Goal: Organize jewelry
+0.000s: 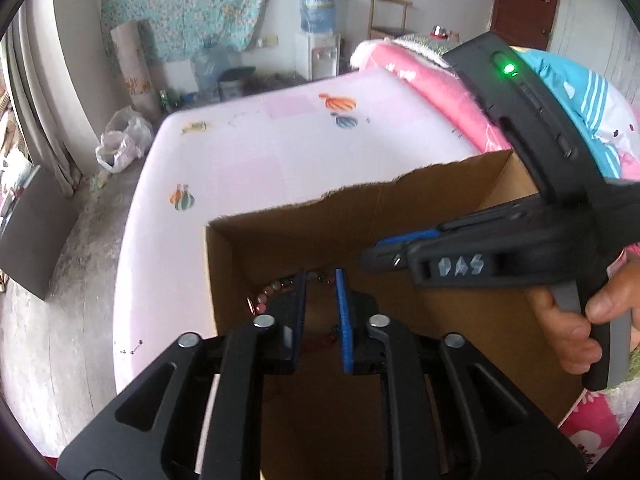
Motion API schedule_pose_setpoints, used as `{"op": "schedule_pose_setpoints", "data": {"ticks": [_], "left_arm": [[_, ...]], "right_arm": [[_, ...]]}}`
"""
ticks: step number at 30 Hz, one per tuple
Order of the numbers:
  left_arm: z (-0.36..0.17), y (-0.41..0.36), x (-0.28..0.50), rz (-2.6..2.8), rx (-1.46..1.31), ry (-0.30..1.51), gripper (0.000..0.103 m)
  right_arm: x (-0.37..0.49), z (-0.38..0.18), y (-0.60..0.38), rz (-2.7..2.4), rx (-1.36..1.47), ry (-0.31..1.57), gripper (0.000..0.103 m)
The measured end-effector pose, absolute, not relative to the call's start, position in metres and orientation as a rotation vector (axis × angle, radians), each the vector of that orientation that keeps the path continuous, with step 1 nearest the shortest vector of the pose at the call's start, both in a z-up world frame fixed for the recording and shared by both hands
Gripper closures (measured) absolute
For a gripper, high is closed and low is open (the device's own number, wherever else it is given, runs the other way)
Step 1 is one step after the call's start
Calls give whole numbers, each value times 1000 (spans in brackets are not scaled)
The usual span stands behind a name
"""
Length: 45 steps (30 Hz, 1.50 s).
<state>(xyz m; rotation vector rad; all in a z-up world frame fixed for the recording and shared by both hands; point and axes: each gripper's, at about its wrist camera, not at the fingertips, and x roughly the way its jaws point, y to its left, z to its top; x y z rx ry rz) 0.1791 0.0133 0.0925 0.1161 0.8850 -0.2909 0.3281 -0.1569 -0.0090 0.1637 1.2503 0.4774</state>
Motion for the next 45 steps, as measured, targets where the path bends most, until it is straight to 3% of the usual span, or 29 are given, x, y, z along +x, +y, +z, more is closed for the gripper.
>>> {"op": "schedule_pose_setpoints", "data": {"ticks": [3,5,7,8,11,14,16,20,26,35,43,45], "left_arm": [[106,10,175,-303,103,840,84],[122,16,157,-312,82,774,65],[137,25,132,-309,71,705,51],[144,31,117,-312,70,670,41],[154,44,75,-326,67,606,25],[150,54,35,-321,81,590,17],[137,61,15,-277,94,605,15],[89,71,-2,-182,94,739,13],[8,75,-3,-106,71,1001,13],[-17,67,1,-77,74,1054,8],[-22,69,2,-82,50,1045,7],[-22,70,2,-90,58,1047,7]], "right_arm": [[310,20,-167,473,165,1163,85],[292,43,-174,471,158,1091,78],[262,75,-187,461,145,989,62],[246,88,-192,460,144,936,59],[196,114,-211,478,147,812,56],[146,119,-228,483,149,745,54],[113,110,-237,467,143,726,42],[73,65,-237,353,95,774,41],[69,-26,-240,176,125,1006,41],[74,-62,-221,60,-93,1068,40],[82,-73,-222,21,-139,1072,7],[82,-79,-231,18,-104,1086,7]]}}
